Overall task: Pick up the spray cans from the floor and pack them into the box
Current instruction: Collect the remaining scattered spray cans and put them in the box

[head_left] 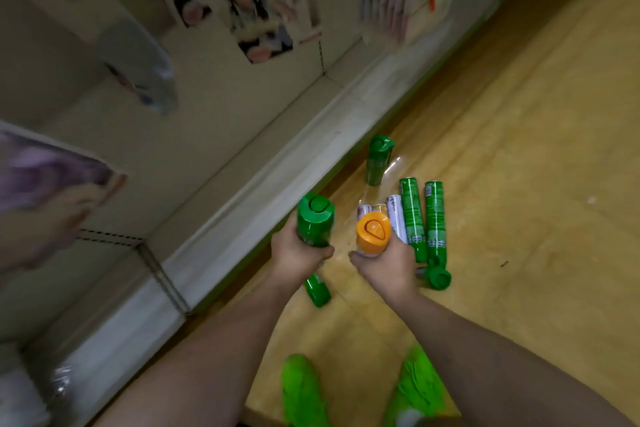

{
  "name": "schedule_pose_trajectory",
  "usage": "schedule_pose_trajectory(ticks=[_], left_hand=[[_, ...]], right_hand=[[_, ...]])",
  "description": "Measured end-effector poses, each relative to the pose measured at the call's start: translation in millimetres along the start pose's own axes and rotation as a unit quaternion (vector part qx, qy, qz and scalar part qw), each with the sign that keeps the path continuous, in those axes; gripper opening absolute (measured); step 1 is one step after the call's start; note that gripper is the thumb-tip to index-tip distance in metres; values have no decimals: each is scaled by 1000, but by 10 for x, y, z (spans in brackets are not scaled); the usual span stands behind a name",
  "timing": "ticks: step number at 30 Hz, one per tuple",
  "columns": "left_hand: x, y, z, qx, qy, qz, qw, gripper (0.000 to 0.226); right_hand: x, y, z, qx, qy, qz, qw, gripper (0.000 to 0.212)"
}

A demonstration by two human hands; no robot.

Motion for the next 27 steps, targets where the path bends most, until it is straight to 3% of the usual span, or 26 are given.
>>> schedule_pose_trajectory(ticks=[5, 15, 21, 27], left_hand=[[775, 729, 958, 4, -42, -48, 998, 67], [2524, 1948, 2426, 19, -188, -17, 982, 64], [2993, 2415, 3071, 71, -228, 26, 971, 59], [2981, 2738, 3728, 147, -216, 91, 961, 57]], right_hand=[[-1106, 967, 489, 21, 19, -3, 1000, 39], [-3114, 2677, 1113, 60, 116, 16, 991, 45], [-3740, 3209, 1311, 9, 180, -19, 983, 41], [-4081, 3423, 1458, -49, 240, -10, 970, 39]])
Point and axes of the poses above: each hand's wrist, its own z-axis away from the middle knuckle, its own y-axis out of the back of the hand, x = y × z, the point moved 7 cm from there along -z, towards the middle knuckle, and after that the axes turned 9 degrees about y, right-handed, at the moved point
